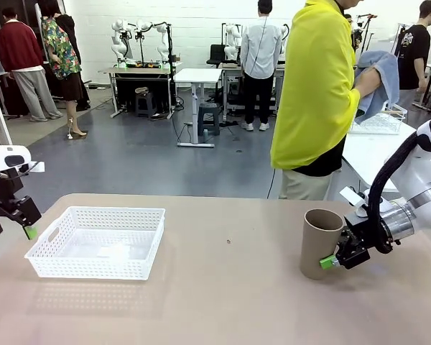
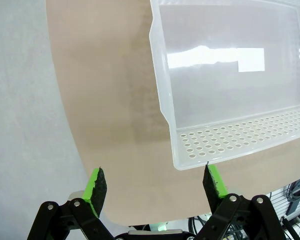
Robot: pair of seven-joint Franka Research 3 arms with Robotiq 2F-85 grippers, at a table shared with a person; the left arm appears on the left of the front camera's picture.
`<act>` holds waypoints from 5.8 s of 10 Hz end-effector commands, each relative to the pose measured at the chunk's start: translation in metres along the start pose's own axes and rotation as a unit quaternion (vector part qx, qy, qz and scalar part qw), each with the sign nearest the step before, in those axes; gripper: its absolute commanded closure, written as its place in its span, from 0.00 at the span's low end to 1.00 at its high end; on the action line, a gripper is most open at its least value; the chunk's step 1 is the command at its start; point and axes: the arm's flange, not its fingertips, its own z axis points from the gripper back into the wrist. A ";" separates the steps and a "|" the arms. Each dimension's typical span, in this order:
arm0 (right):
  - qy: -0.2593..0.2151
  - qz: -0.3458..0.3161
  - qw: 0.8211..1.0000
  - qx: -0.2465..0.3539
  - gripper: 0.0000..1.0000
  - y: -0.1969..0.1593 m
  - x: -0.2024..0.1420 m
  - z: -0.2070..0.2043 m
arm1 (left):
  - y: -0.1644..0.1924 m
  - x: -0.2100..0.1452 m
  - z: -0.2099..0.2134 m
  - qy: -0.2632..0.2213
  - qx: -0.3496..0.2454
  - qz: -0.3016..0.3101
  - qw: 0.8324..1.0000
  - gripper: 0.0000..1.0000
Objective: Clean and organize the cups into the basket.
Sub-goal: Pick up the Organizing basket and move it to the center of the table, then pick up the Reusable plastic cup from the right side of the table and place it inside the Organizing basket.
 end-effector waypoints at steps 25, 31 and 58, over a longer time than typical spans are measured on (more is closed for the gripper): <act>-0.010 0.021 1.000 -0.004 0.79 -0.005 -0.006 -0.002 | -0.008 0.058 -0.028 -0.035 -0.012 0.090 0.995 1.00; -0.038 0.002 0.998 -0.043 0.39 0.021 0.025 0.031 | -0.014 0.058 -0.025 -0.009 -0.016 0.125 0.992 1.00; -0.050 0.017 0.985 -0.166 0.39 0.140 0.158 0.119 | -0.011 0.054 -0.061 -0.004 0.024 0.059 0.998 0.00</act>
